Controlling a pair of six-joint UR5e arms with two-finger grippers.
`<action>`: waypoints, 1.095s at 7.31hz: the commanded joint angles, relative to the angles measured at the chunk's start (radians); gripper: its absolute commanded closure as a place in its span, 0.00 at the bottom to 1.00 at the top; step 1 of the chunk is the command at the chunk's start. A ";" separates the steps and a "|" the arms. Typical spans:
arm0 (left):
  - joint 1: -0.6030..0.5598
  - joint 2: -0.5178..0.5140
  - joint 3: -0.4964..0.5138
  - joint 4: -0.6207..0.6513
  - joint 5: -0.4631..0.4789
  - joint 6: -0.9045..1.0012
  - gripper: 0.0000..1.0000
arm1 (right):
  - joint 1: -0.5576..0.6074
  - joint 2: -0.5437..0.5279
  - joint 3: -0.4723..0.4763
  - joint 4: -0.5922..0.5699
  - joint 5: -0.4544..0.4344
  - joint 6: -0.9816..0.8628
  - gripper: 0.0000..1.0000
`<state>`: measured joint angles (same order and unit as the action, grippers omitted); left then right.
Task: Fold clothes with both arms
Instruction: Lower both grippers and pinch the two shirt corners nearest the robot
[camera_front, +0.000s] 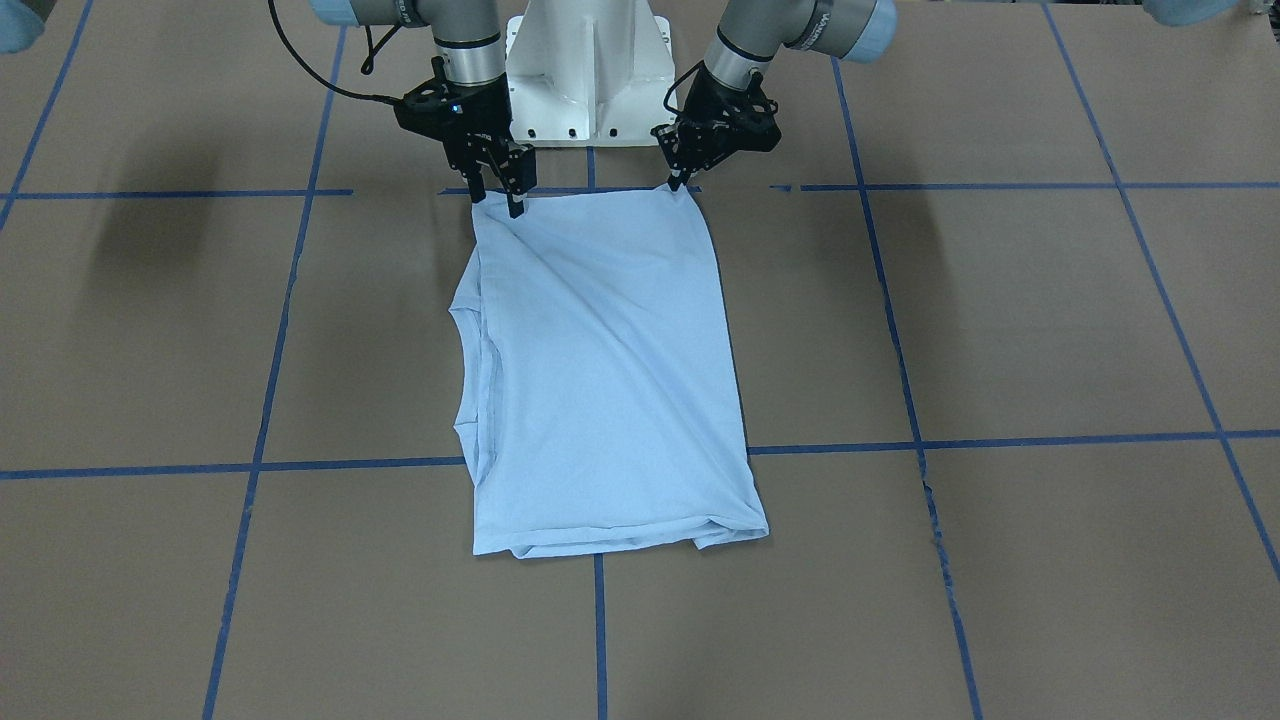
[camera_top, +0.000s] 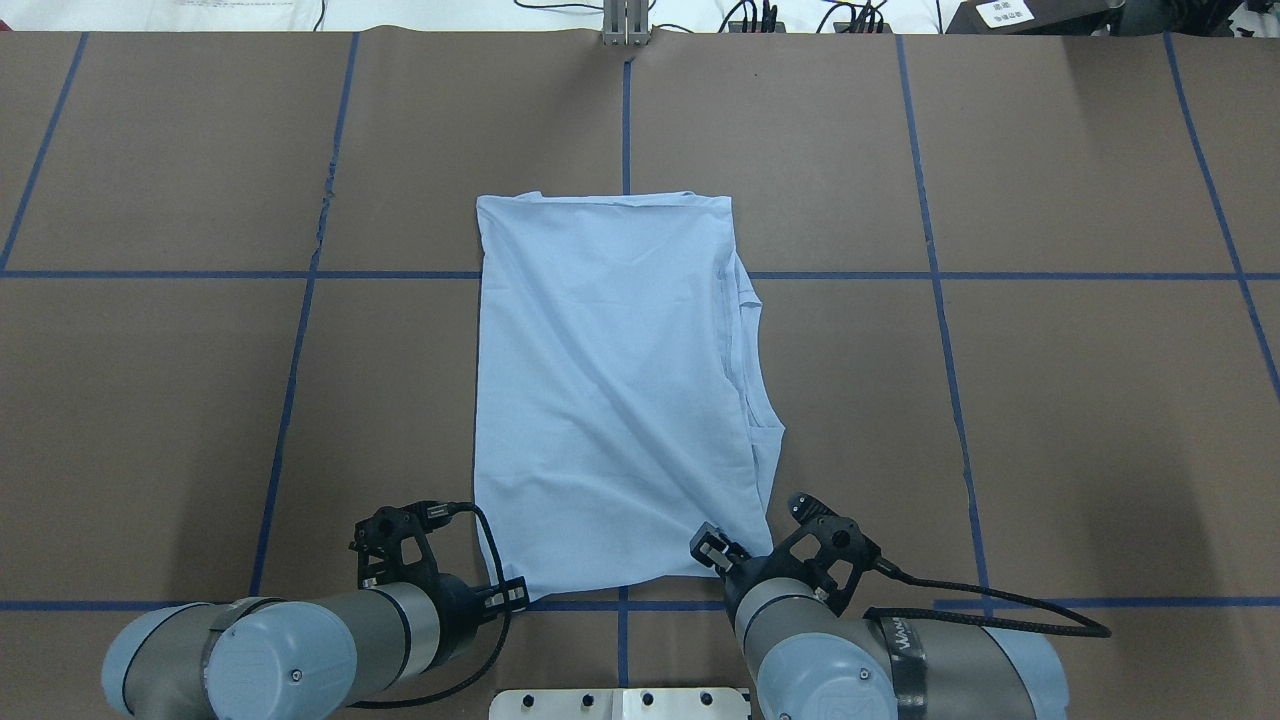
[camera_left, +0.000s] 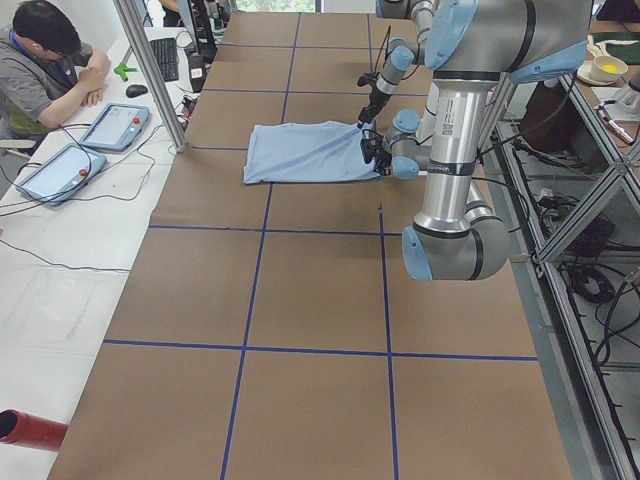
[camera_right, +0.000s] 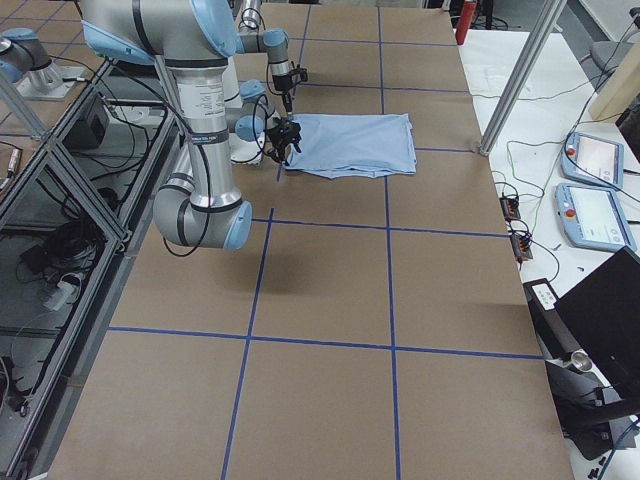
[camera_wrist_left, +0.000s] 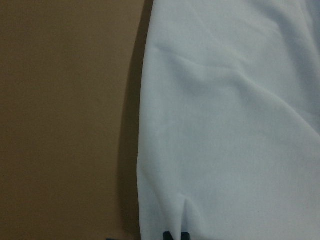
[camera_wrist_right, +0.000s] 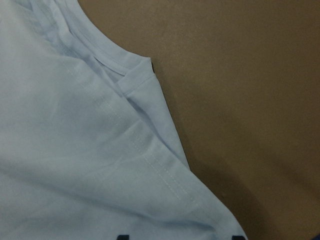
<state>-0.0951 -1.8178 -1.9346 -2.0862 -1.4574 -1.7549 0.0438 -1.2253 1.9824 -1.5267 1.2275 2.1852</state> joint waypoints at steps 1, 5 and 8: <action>0.000 0.000 -0.001 0.000 0.008 0.000 1.00 | -0.021 0.012 -0.010 -0.019 0.001 0.001 0.25; 0.000 0.000 -0.006 0.000 0.008 0.000 1.00 | -0.009 0.067 -0.059 -0.018 -0.003 0.007 0.27; 0.000 0.000 -0.007 0.000 0.008 0.000 1.00 | 0.007 0.070 -0.082 -0.018 -0.003 0.007 0.31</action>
<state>-0.0951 -1.8178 -1.9416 -2.0862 -1.4496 -1.7549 0.0443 -1.1577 1.9094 -1.5452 1.2242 2.1921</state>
